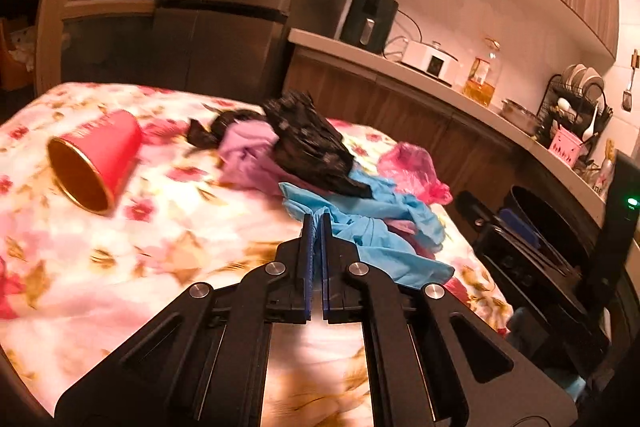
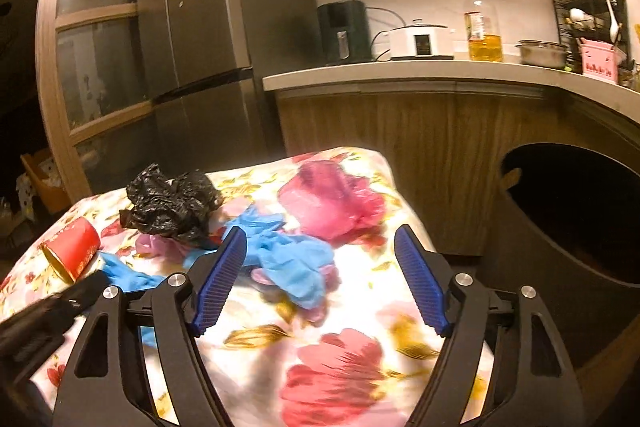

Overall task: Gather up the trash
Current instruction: 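Grasp a blue glove with the left tool while the right tool grasps another blue glove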

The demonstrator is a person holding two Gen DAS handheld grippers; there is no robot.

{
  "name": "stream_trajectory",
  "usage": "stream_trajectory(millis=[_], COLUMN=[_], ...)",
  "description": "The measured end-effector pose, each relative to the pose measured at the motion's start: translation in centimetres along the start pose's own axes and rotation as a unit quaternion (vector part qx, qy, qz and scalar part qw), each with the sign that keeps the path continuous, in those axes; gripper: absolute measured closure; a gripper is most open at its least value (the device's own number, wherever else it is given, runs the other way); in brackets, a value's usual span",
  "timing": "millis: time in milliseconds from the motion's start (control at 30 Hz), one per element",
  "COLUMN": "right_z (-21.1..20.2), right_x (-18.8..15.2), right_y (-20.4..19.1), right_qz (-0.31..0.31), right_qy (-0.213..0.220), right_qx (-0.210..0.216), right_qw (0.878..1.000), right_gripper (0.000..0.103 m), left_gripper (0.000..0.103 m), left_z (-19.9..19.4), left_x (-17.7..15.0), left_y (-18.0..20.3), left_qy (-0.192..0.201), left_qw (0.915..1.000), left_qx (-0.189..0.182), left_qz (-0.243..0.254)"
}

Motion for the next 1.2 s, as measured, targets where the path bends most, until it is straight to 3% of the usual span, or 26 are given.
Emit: stream_trajectory(millis=[367, 467, 633, 733, 1200], right_z=[4.1, 4.6, 4.8, 4.4, -3.0], right_x=[-1.7, -2.1, -2.2, -2.1, 2.3], right_y=[-1.0, -0.9, -1.5, -1.7, -2.1], right_qz=[-0.003, -0.001, -0.009, -0.010, -0.009], right_qy=[-0.055, -0.067, -0.073, -0.066, 0.024], right_qx=[-0.008, -0.007, 0.012, 0.022, 0.057], right_qw=[0.998, 0.998, 0.997, 0.997, 0.998], right_gripper=[0.043, 0.051, 0.085, 0.095, 0.100], left_gripper=[0.101, 0.101, 0.101, 0.101, 0.101], left_z=[-1.4, -1.2, -1.2, -1.2, -2.7], left_x=[1.3, 1.4, 1.5, 1.5, 1.7], left_y=[-2.0, -2.2, -2.2, -2.2, -1.6], left_qy=[0.018, 0.017, 0.017, 0.017, 0.029], left_qw=[0.9998, 0.9998, 0.9998, 0.9998, 0.9996], left_qx=[0.003, 0.001, 0.002, 0.002, 0.000], left_qz=[-0.006, -0.009, -0.010, -0.010, -0.004])
Point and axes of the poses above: each gripper's, at about its wrist camera, not at the fingertips, and z roughly the way its jaws point, y to its right, x to its top, the point moved 7 cm from there along z, roughly the way its jaws point, and after that the axes turned 2 degrees about -y, right-handed, at the moved point
